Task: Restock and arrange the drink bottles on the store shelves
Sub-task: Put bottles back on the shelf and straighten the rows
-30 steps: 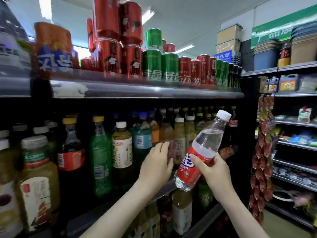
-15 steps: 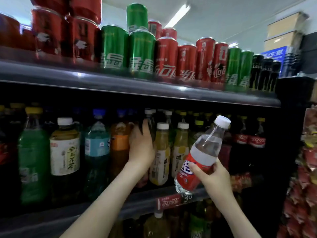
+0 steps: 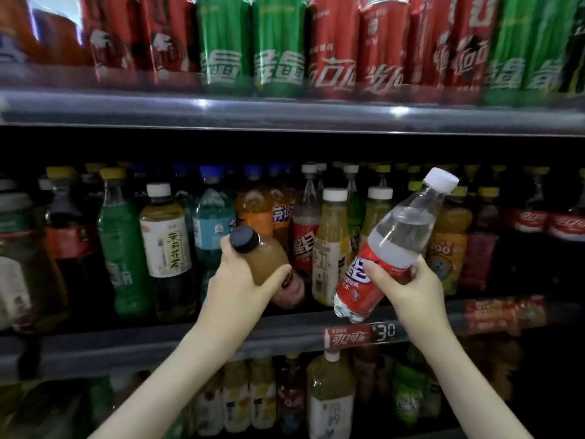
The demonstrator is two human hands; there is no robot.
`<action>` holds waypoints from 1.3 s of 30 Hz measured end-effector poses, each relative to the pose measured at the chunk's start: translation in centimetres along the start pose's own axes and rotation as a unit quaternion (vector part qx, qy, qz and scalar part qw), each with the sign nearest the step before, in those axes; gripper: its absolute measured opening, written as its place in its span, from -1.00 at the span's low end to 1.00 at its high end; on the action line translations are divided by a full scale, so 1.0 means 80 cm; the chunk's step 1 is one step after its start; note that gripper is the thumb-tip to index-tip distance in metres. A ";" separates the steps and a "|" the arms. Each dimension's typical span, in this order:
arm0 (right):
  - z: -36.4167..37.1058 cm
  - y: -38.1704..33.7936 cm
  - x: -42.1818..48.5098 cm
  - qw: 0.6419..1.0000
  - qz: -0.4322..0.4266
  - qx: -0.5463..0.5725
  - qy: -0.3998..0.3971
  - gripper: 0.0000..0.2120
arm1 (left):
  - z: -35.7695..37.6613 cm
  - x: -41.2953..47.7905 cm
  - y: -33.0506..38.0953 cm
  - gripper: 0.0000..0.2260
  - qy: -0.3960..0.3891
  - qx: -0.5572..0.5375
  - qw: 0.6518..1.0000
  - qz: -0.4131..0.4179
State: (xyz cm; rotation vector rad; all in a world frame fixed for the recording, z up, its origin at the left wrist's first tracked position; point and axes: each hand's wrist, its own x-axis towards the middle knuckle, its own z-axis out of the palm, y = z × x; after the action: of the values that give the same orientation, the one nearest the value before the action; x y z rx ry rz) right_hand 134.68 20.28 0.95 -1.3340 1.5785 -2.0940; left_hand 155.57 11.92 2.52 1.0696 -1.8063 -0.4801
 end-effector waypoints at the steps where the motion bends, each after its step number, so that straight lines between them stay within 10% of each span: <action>1: 0.005 0.000 0.000 1.000 0.000 0.003 0.000 -0.68 | -0.001 0.002 -0.004 -0.30 0.002 -0.018 1.000 -0.002; 17: 0.031 -0.011 0.000 1.000 0.000 -0.019 0.020 -0.69 | 0.033 0.065 0.024 -0.09 0.014 0.163 0.978 0.132; 24: -0.017 -0.006 -0.012 0.997 0.016 -0.055 0.057 -0.69 | 0.073 0.093 0.034 -0.35 0.029 0.366 0.913 0.180; 35: -0.058 -0.006 -0.022 0.993 0.022 -0.088 0.072 -0.66 | 0.118 0.076 0.034 -0.55 0.191 0.260 0.912 0.254; 39: -0.055 -0.010 -0.020 0.993 0.013 -0.098 0.071 -0.65 | 0.127 0.084 0.050 -0.34 0.111 0.295 0.916 0.248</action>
State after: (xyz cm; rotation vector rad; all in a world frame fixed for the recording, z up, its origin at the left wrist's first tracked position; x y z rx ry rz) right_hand 132.60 24.54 0.66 -1.2391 1.8930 -2.1048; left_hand 143.72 7.21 4.09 0.9427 -1.9663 0.5090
